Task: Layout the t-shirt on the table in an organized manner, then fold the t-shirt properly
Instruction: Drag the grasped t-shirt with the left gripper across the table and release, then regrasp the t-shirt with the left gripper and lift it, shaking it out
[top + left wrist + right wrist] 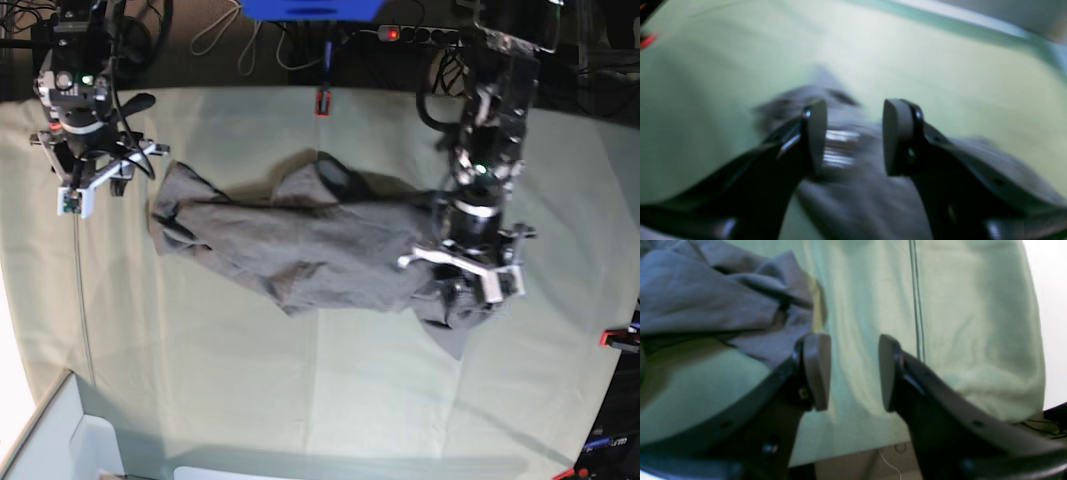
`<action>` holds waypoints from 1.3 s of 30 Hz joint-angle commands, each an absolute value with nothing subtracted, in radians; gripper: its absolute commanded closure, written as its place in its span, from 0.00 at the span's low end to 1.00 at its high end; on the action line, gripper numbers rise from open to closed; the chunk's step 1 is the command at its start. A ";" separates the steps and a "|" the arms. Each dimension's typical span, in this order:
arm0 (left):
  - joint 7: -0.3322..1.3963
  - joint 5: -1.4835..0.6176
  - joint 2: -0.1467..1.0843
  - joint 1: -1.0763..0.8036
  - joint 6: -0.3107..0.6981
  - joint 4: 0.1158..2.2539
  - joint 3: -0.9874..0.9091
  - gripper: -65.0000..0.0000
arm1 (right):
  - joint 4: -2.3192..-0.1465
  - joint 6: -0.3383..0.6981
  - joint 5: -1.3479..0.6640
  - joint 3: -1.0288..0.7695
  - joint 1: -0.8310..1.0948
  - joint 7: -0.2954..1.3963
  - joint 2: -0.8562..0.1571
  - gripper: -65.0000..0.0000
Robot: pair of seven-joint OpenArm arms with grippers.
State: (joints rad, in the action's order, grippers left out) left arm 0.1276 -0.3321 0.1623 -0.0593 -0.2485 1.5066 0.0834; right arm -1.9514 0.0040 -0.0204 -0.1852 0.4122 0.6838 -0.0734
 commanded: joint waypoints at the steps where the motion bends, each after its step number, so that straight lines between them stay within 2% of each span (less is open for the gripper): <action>1: 0.105 -0.328 0.165 -0.024 -0.237 1.489 0.054 0.58 | -1.968 0.008 -0.015 -0.179 0.409 0.661 -0.079 0.63; 3: 0.105 -0.328 0.165 0.008 -0.237 1.409 0.001 0.55 | -1.968 0.008 -0.015 -0.163 0.409 0.661 -0.079 0.63; 8: 0.105 -0.328 0.157 0.082 -0.237 1.230 -0.102 0.38 | -1.966 0.008 -0.015 -0.143 0.409 0.661 -0.081 0.63; 10: 0.105 -0.328 0.157 0.108 -0.237 1.179 -0.104 0.34 | -1.966 0.008 -0.015 -0.143 0.409 0.661 -0.081 0.63; 21: 0.105 -0.323 0.125 0.278 -0.237 0.892 -0.096 0.35 | -1.966 0.008 -0.015 -0.143 0.409 0.667 -0.082 0.63; 23: 0.105 -0.326 0.124 0.283 -0.237 0.869 -0.096 0.40 | -1.966 0.008 -0.015 -0.145 0.409 0.667 -0.082 0.63; 24: 0.105 -0.326 0.124 0.289 -0.237 0.860 -0.096 0.48 | -1.966 0.008 -0.015 -0.147 0.409 0.667 -0.084 0.63; 26: 0.105 -0.326 0.124 0.294 -0.237 0.851 -0.096 0.69 | -1.966 0.008 -0.015 -0.150 0.409 0.668 -0.084 0.63; 28: 0.105 -0.326 0.124 0.295 -0.237 0.849 -0.102 0.95 | -1.966 0.008 -0.015 -0.150 0.409 0.668 -0.085 0.63; 29: 0.105 -0.328 0.124 0.295 -0.237 0.849 -0.104 1.00 | -1.966 0.008 -0.015 -0.150 0.409 0.668 -0.085 0.63; 31: 0.105 -0.328 0.124 0.295 -0.237 0.863 -0.104 0.98 | -1.966 0.008 -0.015 -0.150 0.409 0.668 -0.085 0.63; 33: 0.105 -0.328 0.122 0.285 -0.237 0.912 -0.104 1.00 | -1.966 0.008 -0.015 -0.150 0.407 0.668 -0.085 0.63; 39: 0.113 -0.318 0.064 0.119 -0.237 1.440 -0.045 1.00 | -1.966 0.008 -0.012 -0.154 0.407 0.665 -0.085 0.63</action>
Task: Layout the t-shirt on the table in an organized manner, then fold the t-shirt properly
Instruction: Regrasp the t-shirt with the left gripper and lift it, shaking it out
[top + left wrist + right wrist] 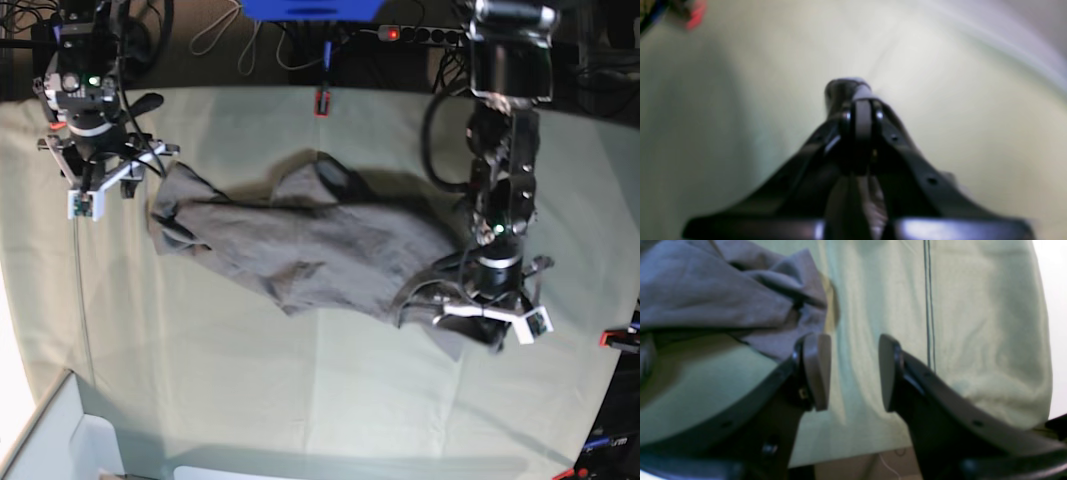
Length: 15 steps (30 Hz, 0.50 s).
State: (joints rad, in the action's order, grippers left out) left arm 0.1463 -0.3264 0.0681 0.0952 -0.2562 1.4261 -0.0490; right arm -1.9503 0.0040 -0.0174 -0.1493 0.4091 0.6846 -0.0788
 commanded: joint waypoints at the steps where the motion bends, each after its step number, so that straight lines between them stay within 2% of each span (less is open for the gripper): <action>1: 0.113 -0.318 0.062 0.099 -0.237 1.518 -0.004 1.00 | -1.966 0.008 -0.012 -0.166 0.407 0.667 -0.085 0.63; 7: 0.113 -0.311 0.058 0.091 -0.248 1.758 0.245 1.00 | -1.974 0.008 -0.012 -0.243 0.410 0.667 -0.085 0.63; 15: 0.107 -0.044 -0.001 0.094 -0.248 1.827 0.466 1.00 | -1.974 0.008 -0.012 -0.432 0.409 0.668 -0.085 0.63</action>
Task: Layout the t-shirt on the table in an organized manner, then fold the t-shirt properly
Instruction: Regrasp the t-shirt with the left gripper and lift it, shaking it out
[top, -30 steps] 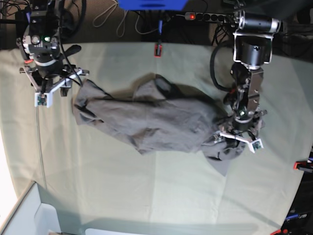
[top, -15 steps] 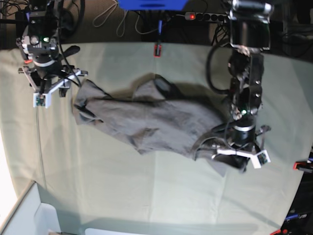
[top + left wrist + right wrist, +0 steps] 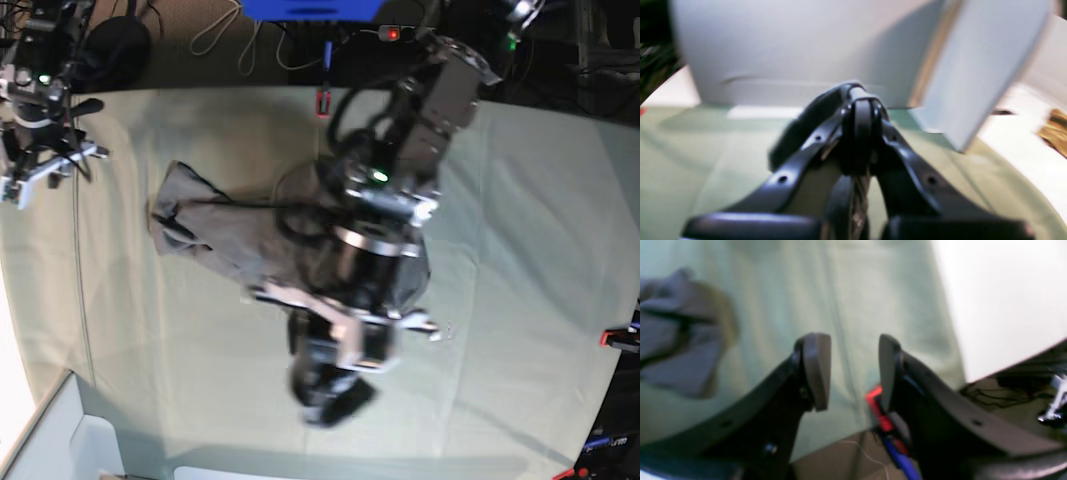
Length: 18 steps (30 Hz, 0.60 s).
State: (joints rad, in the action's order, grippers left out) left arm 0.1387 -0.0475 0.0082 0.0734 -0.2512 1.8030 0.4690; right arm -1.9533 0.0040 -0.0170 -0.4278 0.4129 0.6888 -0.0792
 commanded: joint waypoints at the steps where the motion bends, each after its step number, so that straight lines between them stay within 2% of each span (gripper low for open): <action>1: 0.107 -0.019 -0.019 0.094 -0.248 1.827 0.493 1.00 | -1.975 0.008 -0.012 -0.450 0.409 0.668 -0.085 0.63; 5: 0.105 0.068 -0.082 0.094 -0.248 1.827 0.555 1.00 | -1.977 0.008 -0.012 -0.501 0.407 0.668 -0.084 0.63; 9: 0.105 0.081 -0.093 0.101 -0.248 1.827 0.529 1.00 | -1.977 0.008 -0.012 -0.515 0.417 0.668 -0.079 0.63; 18: 0.105 0.079 -0.085 0.240 -0.243 1.830 0.165 1.00 | -1.977 0.008 -0.012 -0.510 0.410 0.668 -0.064 0.63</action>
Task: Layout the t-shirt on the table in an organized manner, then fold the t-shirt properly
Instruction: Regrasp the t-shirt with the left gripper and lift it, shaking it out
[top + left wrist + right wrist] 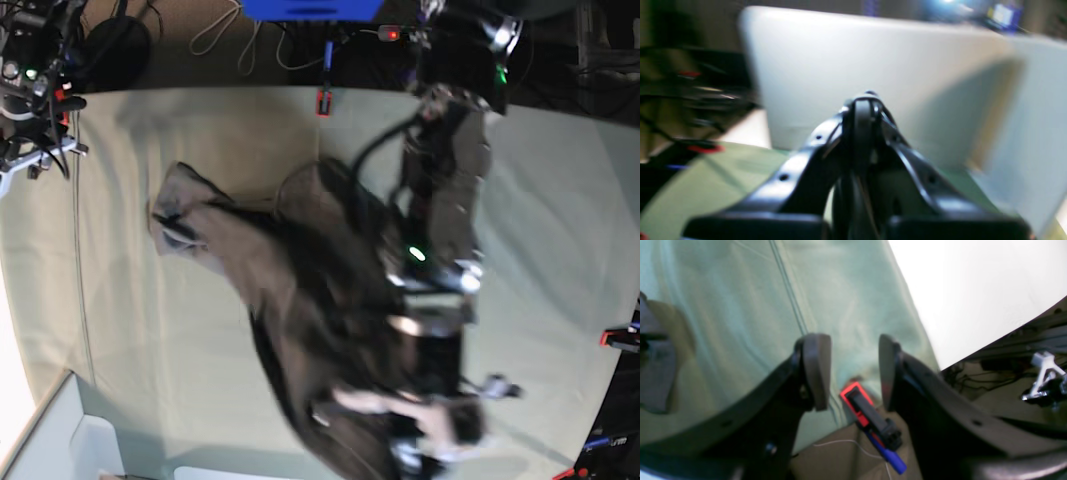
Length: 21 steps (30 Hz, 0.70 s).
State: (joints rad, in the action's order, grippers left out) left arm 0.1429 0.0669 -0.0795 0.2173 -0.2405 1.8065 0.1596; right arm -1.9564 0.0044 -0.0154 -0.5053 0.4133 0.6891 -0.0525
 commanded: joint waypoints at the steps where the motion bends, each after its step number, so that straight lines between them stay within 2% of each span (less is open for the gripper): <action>1: 0.105 0.079 -0.085 0.259 -0.242 1.839 0.113 1.00 | -1.977 0.008 -0.012 -0.507 0.410 0.668 -0.064 0.63; 4: 0.107 0.079 -0.082 0.308 -0.237 1.871 -0.036 1.00 | -1.977 0.008 -0.013 -0.506 0.410 0.668 -0.064 0.63; 7: 0.107 0.079 -0.027 0.367 -0.237 1.905 -0.128 1.00 | -1.977 0.008 -0.013 -0.506 0.409 0.668 -0.064 0.63; 14: 0.108 0.079 0.094 0.447 -0.242 1.997 -0.193 1.00 | -1.977 0.008 -0.013 -0.504 0.395 0.668 -0.064 0.63; 21: 0.108 0.077 0.081 0.444 -0.242 2.003 -0.157 1.00 | -1.977 0.008 -0.013 -0.504 0.395 0.668 -0.058 0.63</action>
State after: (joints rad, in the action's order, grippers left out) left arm 0.1337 0.0711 0.0860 0.4252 -0.2489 1.9873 -0.1650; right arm -1.9568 0.0044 -0.0158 -0.5011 0.3965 0.6888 -0.0494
